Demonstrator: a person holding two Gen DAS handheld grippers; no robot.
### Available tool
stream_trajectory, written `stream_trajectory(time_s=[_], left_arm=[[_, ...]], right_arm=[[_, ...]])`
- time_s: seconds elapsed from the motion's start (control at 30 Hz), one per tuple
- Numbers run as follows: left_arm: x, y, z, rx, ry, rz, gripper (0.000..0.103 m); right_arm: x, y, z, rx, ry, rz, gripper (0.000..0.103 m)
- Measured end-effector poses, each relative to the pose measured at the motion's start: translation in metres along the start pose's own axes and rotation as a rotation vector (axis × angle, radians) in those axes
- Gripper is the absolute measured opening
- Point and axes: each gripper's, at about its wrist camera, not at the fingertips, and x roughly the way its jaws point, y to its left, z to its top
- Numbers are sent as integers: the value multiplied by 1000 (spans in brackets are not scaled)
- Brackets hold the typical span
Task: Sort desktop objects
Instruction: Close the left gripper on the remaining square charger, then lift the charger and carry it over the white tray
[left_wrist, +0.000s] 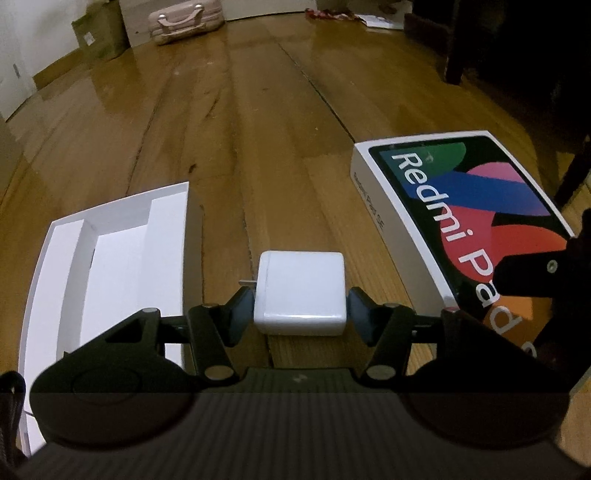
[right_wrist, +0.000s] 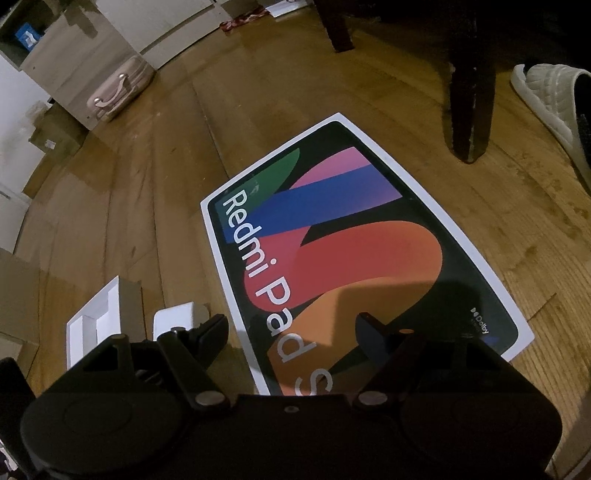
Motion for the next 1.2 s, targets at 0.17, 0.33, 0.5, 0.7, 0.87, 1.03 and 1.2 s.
stream_trajectory(time_s=[0.17,0.33,0.5,0.7,0.87,1.03,1.2], left_arm=[[6,2,0,-10,-2,4,57],[4,3,-3,-26,-11,7,55],[0,3,-6,-41,-5,10,55],[-8,4,-9,-67,-7,2,54],[-14,6,-10,-79,-13,-2,54],[-19,8,-9,-66,-8,3,54],[-26,14,-8,-89,3,-15,54]], right_arm=[[2,-1,0,4,4,-11,81],[3,2,0,-3,3,-18,81],[2,2,-1,-5,4,-15,81],[1,3,-1,-4,0,-10,81],[0,1,-1,6,-1,0,81],[-2,1,-2,10,-2,3,81],[-6,0,-1,11,-6,1,81]])
